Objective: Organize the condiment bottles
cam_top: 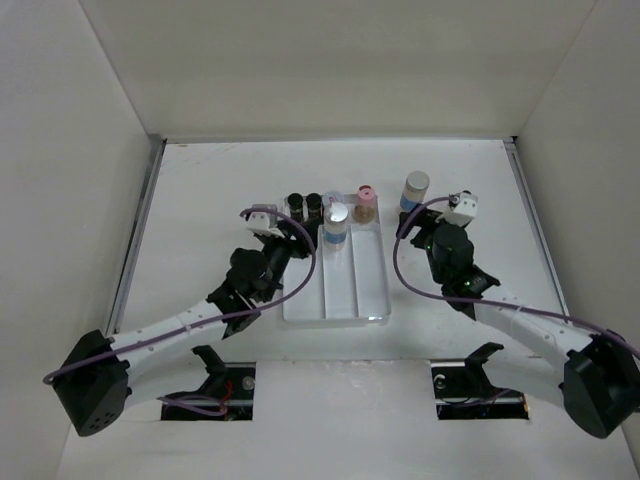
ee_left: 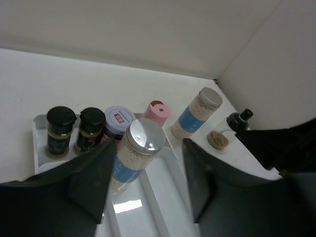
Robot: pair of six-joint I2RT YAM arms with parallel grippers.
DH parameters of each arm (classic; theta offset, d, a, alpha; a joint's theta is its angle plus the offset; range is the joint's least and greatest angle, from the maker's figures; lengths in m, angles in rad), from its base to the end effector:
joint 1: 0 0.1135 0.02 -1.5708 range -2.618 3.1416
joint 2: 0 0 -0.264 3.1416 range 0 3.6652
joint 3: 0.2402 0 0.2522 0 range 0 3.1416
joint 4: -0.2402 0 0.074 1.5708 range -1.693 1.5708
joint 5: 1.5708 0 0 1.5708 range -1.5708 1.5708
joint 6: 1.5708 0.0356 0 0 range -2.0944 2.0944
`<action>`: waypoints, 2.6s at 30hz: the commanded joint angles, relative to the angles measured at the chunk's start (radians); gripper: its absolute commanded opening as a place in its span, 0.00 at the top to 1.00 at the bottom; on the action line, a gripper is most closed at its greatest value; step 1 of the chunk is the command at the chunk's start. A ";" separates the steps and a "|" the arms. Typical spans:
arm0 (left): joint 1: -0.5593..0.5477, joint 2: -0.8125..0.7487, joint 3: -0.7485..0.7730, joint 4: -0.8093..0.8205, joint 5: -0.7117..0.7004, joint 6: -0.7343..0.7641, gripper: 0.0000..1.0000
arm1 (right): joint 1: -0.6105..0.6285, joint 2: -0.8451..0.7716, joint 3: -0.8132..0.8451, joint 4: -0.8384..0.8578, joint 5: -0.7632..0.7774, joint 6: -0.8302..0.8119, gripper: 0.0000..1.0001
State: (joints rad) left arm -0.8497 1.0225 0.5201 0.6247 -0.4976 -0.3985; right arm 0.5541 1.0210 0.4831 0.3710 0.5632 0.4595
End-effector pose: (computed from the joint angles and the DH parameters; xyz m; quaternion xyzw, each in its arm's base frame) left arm 0.1649 -0.1619 0.2863 -0.0361 0.6672 -0.2918 0.6844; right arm 0.2020 0.1027 0.2473 0.1446 0.7412 0.1155 0.6453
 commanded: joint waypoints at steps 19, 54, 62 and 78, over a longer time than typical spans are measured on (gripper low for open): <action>-0.124 0.057 -0.307 0.506 0.059 -0.059 0.06 | -0.196 0.445 0.549 -0.290 -0.152 -0.114 0.00; -0.117 0.156 -0.330 0.599 0.011 -0.080 0.00 | 0.047 -0.017 0.315 -0.331 -0.028 -0.134 0.50; -0.107 0.051 -0.321 0.505 -0.091 -0.071 0.00 | 0.434 -0.042 0.330 -0.379 0.115 -0.078 0.48; -0.067 -0.156 -0.278 0.228 -0.202 -0.069 0.00 | 0.645 0.267 0.353 -0.238 0.122 -0.065 0.48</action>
State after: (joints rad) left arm -0.9222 0.8913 0.1982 0.9257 -0.6640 -0.4683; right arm 1.1767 1.2861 0.7887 -0.0322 0.6304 0.3965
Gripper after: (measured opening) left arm 0.997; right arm 0.686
